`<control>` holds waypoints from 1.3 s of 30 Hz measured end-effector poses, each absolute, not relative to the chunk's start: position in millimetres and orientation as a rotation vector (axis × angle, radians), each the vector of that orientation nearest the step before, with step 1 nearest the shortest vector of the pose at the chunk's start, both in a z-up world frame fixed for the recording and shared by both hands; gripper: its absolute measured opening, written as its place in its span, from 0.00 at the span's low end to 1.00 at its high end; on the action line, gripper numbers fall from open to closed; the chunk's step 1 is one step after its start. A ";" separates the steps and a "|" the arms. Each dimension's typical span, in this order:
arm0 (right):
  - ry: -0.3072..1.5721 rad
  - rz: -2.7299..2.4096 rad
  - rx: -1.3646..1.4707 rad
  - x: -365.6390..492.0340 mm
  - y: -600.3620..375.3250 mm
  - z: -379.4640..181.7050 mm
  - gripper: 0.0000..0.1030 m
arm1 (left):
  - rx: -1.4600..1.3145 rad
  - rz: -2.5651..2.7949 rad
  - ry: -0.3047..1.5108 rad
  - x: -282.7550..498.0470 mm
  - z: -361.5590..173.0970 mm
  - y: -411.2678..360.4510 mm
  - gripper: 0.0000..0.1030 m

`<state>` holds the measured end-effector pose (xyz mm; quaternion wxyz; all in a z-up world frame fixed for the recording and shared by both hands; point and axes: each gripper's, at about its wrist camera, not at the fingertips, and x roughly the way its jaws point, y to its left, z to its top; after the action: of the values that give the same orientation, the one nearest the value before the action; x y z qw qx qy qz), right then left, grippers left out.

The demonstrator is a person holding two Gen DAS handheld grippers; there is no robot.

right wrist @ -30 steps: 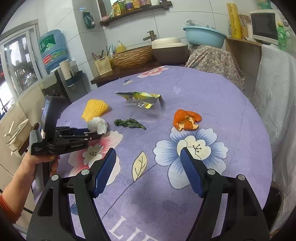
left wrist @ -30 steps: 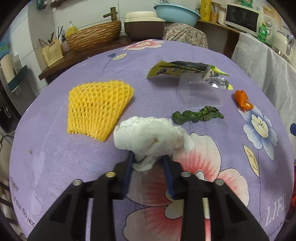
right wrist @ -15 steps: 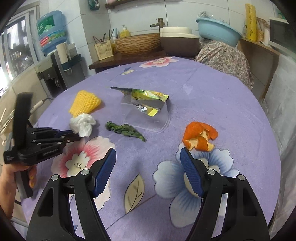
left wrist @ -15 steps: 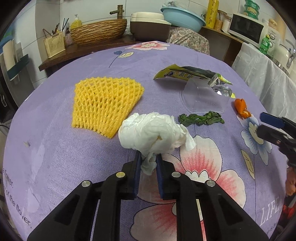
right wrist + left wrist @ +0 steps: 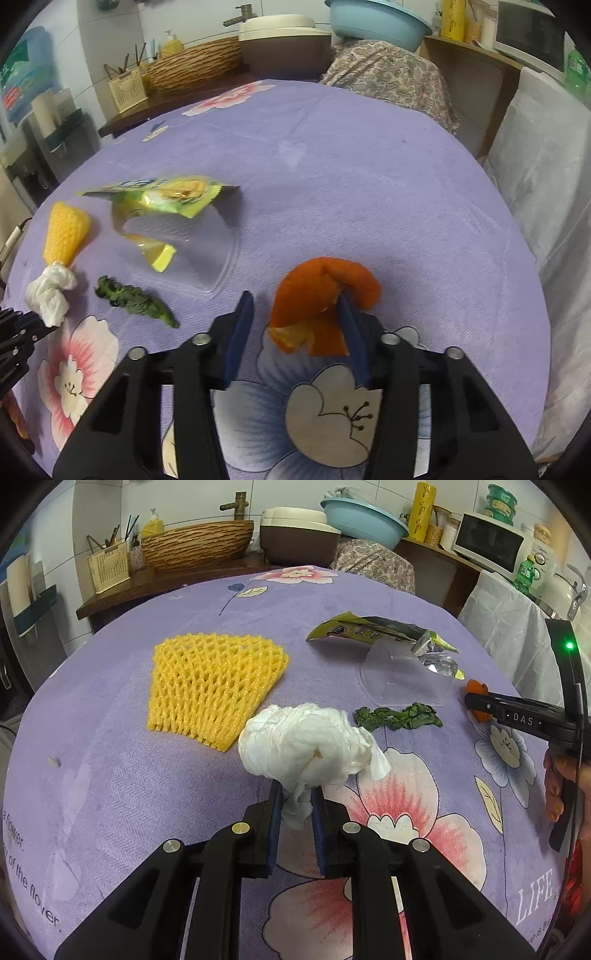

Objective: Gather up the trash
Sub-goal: 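Grasp the white tissue with the left tool while the right tool grasps the orange peel, then drop the orange peel into the bin with the right tool while the left tool carries the tissue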

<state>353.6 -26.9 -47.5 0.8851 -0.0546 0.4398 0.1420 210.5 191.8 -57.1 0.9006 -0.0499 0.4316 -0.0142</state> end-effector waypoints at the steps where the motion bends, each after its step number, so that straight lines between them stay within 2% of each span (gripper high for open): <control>1: 0.914 0.303 -0.105 353.8 -28.3 -47.5 0.34 | -0.100 -0.029 0.892 209.7 -57.4 190.9 0.15; 5: 0.893 0.313 -0.072 351.8 -36.6 -46.9 0.26 | -0.110 -0.043 0.888 204.5 -57.9 186.7 0.15; 10: 0.856 0.332 -0.062 342.0 -41.9 -44.2 0.11 | -0.092 -0.064 0.855 190.8 -51.3 173.5 0.15; 26: 0.690 0.411 -0.073 254.3 -79.0 -12.1 0.09 | -0.024 -0.213 0.789 157.8 -39.3 85.2 0.15; 39: 0.579 0.193 0.029 168.3 -201.3 -11.0 0.09 | 0.051 -0.440 0.762 146.1 -32.6 -39.4 0.15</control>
<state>168.3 -201.3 -11.0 0.9537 0.0145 0.2851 0.0951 146.1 -39.4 -32.6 0.9045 0.0248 0.3687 -0.2130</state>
